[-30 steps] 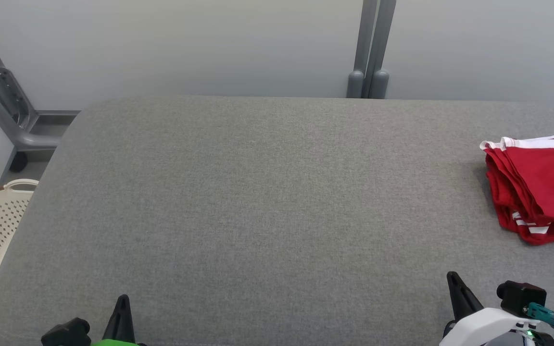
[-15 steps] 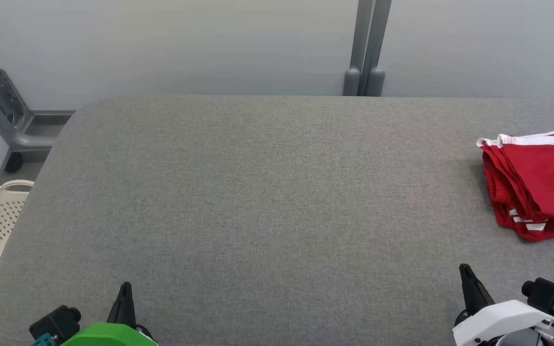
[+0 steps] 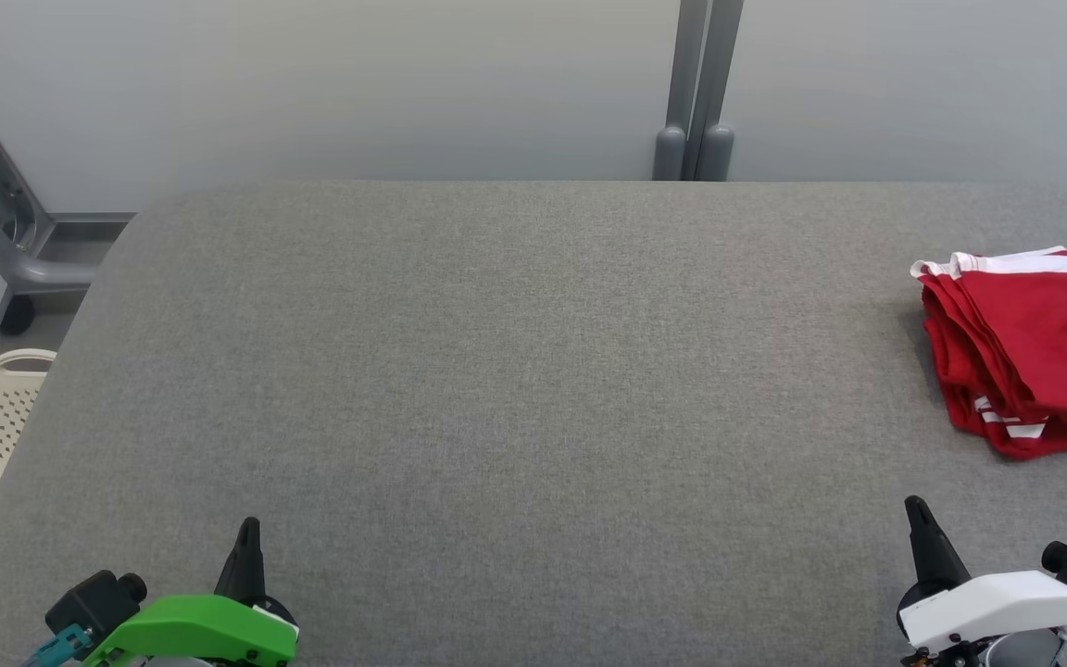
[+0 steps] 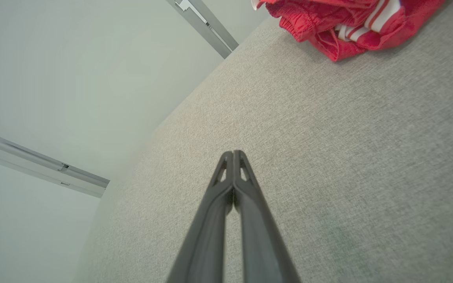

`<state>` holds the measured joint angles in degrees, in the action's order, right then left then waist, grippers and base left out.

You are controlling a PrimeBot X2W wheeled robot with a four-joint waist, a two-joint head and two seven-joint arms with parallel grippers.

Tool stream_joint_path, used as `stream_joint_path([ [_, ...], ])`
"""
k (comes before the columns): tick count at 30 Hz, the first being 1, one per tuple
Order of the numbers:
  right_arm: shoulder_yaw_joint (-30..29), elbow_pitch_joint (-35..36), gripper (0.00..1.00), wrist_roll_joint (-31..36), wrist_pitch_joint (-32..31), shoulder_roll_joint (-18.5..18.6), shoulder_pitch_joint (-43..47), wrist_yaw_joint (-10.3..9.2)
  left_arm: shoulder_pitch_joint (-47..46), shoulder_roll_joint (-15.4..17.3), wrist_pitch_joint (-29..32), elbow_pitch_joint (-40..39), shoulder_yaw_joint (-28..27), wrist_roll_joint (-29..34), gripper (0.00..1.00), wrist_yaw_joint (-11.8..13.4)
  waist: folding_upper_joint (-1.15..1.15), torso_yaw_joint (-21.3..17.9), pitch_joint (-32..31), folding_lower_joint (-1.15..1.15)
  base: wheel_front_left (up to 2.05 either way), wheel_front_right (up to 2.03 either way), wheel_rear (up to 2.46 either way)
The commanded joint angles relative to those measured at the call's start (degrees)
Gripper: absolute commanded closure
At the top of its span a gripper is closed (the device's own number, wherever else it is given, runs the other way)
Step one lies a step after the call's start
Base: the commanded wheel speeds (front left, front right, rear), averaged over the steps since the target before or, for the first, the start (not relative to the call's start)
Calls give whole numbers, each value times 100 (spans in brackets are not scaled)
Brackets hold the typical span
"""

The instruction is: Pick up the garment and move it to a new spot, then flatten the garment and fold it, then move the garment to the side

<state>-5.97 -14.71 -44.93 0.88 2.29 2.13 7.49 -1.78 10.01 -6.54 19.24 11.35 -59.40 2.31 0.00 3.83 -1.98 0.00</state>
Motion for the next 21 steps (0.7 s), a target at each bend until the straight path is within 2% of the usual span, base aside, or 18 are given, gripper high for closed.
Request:
stream_joint_path([
  [1, -47, 121, 100, -211, -32, 35, -94, 1, -186, -7, 40, -66, -75, -171, 100, -60, 0, -7, 4, 0, 0, 0, 0],
  [21, -275, 333, 100, -1662, -269, 48, -115, 1, -451, -231, 406, -69, -361, -1193, 100, -355, 0, -96, 53, 0, 0, 0, 0],
])
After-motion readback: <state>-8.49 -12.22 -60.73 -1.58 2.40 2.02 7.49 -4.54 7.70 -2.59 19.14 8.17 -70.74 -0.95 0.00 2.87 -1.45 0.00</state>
